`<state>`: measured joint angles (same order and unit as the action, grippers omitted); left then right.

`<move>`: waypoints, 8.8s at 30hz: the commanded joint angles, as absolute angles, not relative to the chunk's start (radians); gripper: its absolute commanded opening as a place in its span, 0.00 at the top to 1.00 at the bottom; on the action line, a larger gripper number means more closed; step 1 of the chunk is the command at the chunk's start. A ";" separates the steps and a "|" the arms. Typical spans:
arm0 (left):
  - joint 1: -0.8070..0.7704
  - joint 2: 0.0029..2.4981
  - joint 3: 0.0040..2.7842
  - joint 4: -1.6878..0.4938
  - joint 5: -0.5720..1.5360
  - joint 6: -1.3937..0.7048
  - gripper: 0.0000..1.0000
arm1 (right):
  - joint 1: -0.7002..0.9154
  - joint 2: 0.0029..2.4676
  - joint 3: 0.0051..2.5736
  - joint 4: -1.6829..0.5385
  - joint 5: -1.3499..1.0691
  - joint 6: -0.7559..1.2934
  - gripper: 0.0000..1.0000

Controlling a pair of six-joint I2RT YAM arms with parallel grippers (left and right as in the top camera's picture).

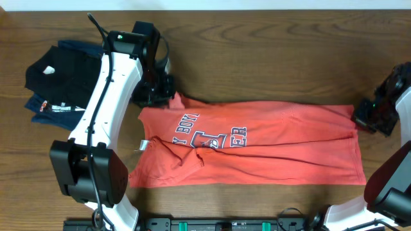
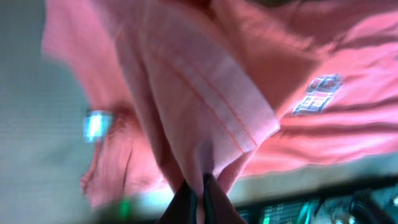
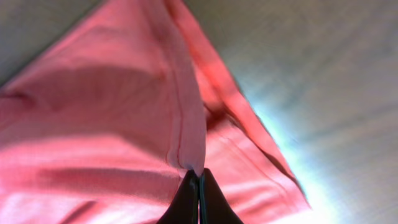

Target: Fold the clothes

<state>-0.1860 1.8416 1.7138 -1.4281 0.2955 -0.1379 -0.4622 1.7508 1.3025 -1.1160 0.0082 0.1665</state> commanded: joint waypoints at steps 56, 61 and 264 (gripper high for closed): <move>-0.372 1.261 1.318 -1.620 0.246 -0.411 0.94 | -0.499 1.732 1.312 -1.367 0.186 0.190 0.99; -0.372 1.279 1.317 -1.603 0.246 -0.411 0.94 | -0.500 1.732 1.312 -1.407 0.210 0.190 0.99; -0.335 1.688 0.886 -0.989 -0.033 -0.668 0.94 | -0.509 1.734 1.162 -1.128 0.077 0.186 0.91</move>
<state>-0.3561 1.6897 0.8963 -0.9665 0.0162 -0.6254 -0.5121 1.7473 1.1652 -1.1278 0.0784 0.1856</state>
